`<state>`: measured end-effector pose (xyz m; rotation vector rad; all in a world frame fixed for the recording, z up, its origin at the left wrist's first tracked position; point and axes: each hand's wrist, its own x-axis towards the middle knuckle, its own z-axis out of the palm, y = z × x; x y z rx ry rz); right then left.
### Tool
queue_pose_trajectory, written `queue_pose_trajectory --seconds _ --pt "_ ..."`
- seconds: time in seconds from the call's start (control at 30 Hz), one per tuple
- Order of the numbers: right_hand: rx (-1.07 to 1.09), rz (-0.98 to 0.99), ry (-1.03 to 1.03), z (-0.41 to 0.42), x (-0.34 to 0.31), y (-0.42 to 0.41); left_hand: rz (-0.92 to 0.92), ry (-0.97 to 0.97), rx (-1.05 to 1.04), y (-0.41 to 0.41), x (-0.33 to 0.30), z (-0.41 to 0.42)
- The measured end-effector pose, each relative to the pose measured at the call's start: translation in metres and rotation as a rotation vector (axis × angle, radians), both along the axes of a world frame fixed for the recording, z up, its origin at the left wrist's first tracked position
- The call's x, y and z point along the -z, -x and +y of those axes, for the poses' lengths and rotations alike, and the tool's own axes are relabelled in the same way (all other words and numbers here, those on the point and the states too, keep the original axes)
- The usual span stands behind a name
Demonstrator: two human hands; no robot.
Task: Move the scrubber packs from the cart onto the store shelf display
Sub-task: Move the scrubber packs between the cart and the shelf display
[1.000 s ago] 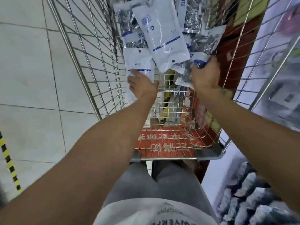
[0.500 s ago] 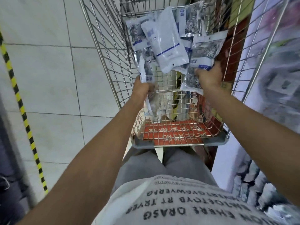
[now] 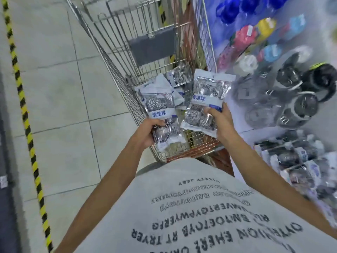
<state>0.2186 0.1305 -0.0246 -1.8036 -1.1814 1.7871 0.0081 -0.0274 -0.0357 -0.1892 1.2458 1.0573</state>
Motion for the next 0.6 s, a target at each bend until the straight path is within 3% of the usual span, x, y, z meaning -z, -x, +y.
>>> queue_pose_trajectory --seconds 0.33,0.6 --pt "0.438 0.033 -0.066 -0.101 -0.035 -0.128 0.165 -0.121 0.365 -0.058 -0.055 -0.010" --pt "0.778 0.221 -0.059 -0.169 -0.027 -0.243 0.225 -0.121 0.625 -0.150 -0.075 0.014"
